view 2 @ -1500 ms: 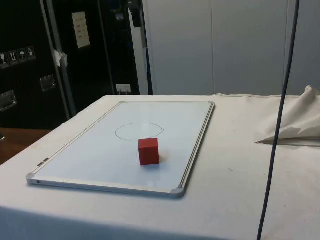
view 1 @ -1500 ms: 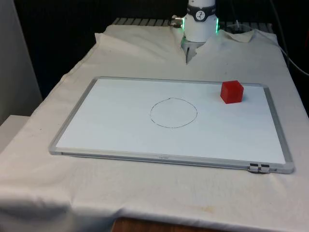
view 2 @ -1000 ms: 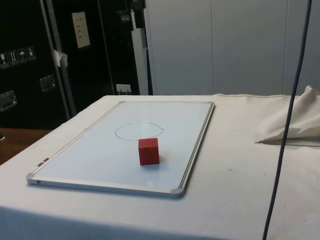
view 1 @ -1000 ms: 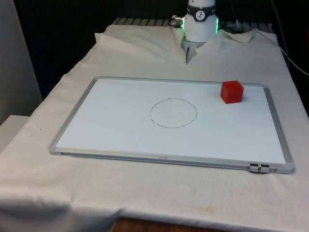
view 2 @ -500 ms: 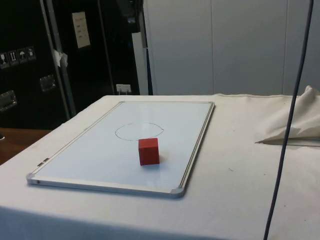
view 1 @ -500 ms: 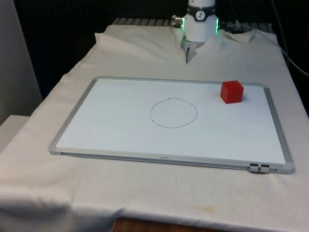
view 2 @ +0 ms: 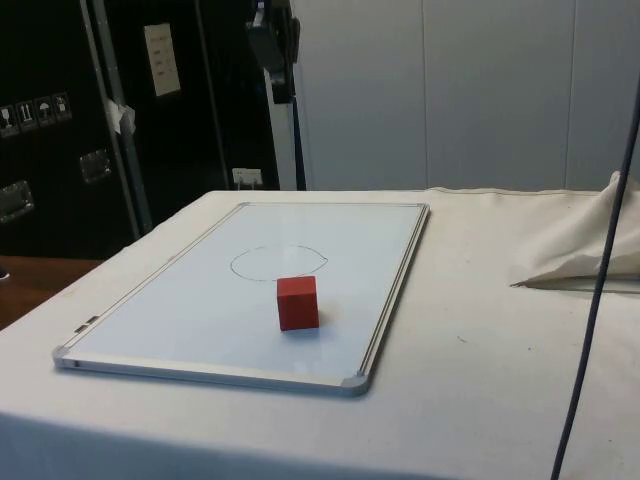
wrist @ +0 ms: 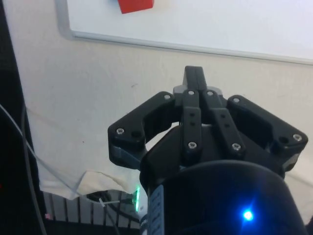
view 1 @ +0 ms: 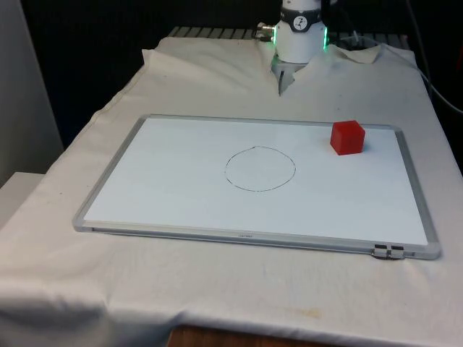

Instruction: Push the cube into the marked area.

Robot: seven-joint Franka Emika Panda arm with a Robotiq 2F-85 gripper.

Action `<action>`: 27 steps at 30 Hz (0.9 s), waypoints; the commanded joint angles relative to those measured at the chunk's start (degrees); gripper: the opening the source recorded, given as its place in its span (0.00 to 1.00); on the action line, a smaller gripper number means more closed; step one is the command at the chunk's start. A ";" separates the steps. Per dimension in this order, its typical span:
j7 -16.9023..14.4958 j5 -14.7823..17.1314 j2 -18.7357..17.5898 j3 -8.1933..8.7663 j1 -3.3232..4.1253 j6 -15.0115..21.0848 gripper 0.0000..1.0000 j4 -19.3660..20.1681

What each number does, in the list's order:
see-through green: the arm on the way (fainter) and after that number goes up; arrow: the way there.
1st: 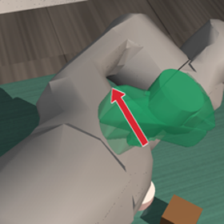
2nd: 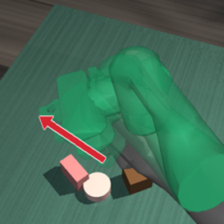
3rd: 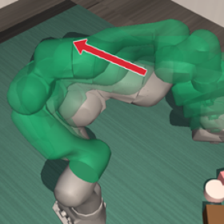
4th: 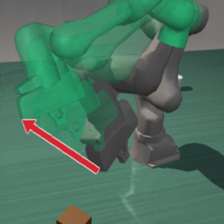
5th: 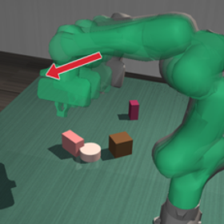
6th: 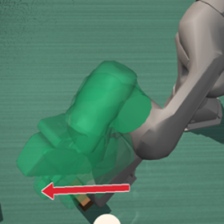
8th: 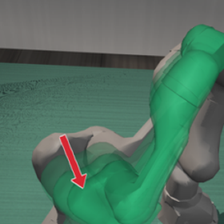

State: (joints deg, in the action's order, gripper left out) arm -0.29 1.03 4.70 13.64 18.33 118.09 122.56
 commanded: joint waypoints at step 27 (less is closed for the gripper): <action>-7.39 8.77 -0.06 -4.76 0.40 13.46 0.00 11.97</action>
State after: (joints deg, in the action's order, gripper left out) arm -6.93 8.59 4.64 9.28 18.39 130.00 133.61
